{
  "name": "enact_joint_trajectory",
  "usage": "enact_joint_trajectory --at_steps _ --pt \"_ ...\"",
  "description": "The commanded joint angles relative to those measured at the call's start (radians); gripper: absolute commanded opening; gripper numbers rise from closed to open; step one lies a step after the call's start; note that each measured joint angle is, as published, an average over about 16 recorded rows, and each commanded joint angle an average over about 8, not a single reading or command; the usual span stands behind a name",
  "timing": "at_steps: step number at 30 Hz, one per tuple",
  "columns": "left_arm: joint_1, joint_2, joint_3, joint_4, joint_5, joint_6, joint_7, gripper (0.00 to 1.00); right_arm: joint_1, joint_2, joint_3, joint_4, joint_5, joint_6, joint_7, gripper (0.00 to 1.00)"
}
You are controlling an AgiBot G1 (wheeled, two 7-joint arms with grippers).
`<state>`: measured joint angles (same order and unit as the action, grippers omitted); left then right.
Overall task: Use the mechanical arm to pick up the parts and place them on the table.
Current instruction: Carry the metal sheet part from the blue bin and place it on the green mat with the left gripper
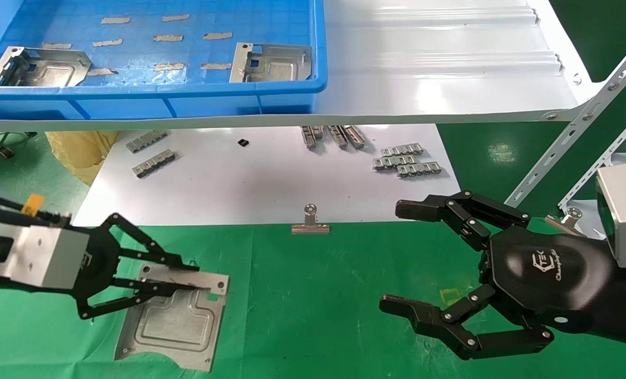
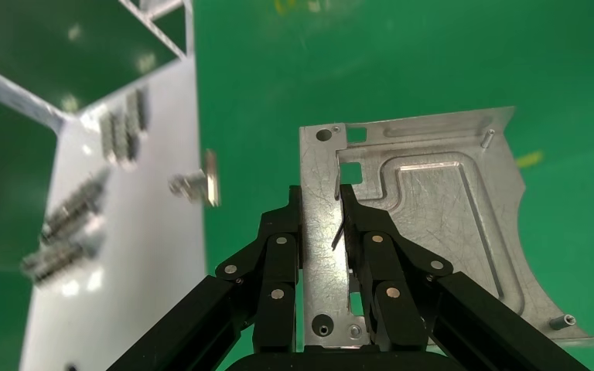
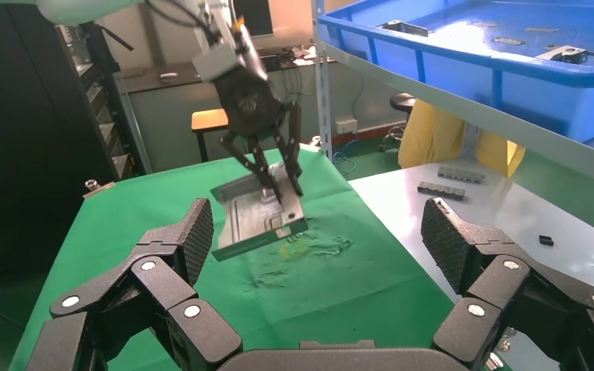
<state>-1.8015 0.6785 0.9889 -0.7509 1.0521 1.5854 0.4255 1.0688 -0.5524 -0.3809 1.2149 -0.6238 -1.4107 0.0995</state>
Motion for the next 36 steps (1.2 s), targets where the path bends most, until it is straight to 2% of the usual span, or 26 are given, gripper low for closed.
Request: enact_joint_trajectory --at_steps 1,9,17,19,25,27,36 --pt "0.016 -0.009 0.030 0.014 -0.012 -0.005 0.034 0.00 0.000 0.000 0.000 0.000 0.000 0.000 0.000 1.00" --pt "0.042 0.019 0.082 0.133 0.015 -0.018 0.129 0.00 0.000 0.000 0.000 0.000 0.000 0.000 0.000 1.00" --pt "0.062 0.044 0.097 0.222 0.008 -0.031 0.187 0.00 0.000 0.000 0.000 0.000 0.000 0.000 0.000 1.00" --pt "0.066 0.049 0.097 0.239 0.007 -0.041 0.200 0.09 0.000 0.000 0.000 0.000 0.000 0.000 0.000 1.00" --pt "0.082 0.066 0.096 0.276 0.014 -0.093 0.242 0.82 0.000 0.000 0.000 0.000 0.000 0.000 0.000 1.00" --pt "0.085 0.072 0.098 0.283 0.019 -0.103 0.250 0.98 0.000 0.000 0.000 0.000 0.000 0.000 0.000 1.00" --pt "0.090 0.087 0.098 0.301 0.024 -0.125 0.269 1.00 0.000 0.000 0.000 0.000 0.000 0.000 0.000 1.00"
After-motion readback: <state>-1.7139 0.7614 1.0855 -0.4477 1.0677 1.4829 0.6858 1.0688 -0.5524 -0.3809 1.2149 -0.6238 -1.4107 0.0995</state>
